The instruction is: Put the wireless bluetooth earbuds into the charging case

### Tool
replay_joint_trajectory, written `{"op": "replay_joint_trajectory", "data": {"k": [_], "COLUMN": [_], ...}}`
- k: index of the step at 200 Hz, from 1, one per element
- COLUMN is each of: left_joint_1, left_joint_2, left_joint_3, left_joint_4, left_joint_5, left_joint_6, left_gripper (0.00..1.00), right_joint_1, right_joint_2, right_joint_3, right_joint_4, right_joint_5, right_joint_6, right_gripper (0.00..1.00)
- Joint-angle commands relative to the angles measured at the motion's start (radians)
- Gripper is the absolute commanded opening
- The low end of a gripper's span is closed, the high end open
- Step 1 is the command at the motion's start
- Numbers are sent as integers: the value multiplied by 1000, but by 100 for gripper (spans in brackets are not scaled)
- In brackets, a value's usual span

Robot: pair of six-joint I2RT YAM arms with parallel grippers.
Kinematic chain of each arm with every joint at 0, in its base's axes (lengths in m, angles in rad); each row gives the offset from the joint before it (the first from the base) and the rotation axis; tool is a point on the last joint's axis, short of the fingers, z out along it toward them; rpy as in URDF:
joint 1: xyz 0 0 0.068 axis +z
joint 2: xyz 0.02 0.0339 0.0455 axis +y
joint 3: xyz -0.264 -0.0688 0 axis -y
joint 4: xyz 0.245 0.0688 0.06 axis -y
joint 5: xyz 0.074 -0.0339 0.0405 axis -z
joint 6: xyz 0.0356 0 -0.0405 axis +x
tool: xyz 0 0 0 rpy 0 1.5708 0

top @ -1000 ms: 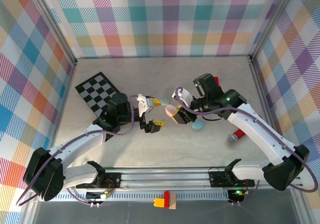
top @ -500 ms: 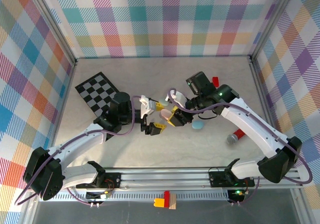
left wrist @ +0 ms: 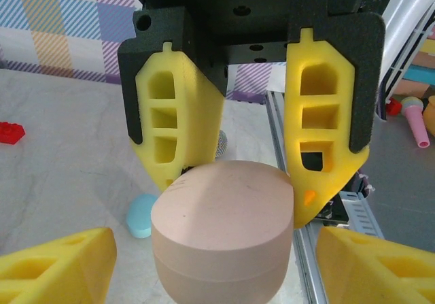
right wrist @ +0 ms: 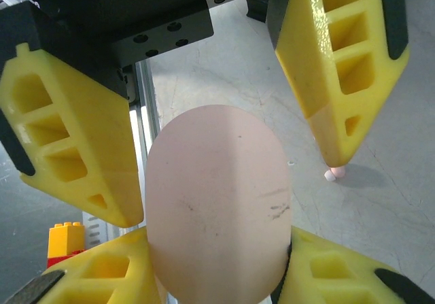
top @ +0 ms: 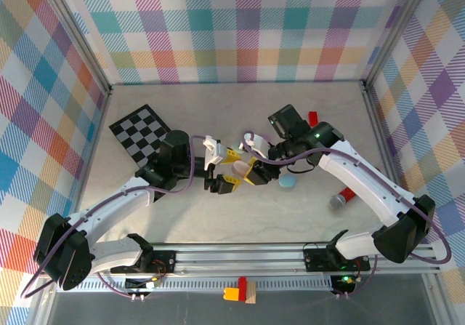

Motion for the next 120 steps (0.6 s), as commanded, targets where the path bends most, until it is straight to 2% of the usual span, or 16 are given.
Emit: {"op": "replay_joint_trajectory", "data": {"k": [1,50,120], "left_joint_1": [-11,-10,-11], "left_joint_2": [8,14,12], "left_joint_3": [32,39,39], "left_joint_4": [-14,-18,-1], "left_joint_5": [31,31,32], "left_joint_6": [-3,-2,-14], "left_gripper": [74,63,64], "right_joint_1": [7,7,8], "right_joint_2": [-2,-3,4], "right_joint_3": [25,20,18], "right_joint_4": [-10,-5,-9], "right_joint_5": [-11,-17,-24], "right_joint_6": [-31,-31,-39], "right_gripper": [37,37,37]}}
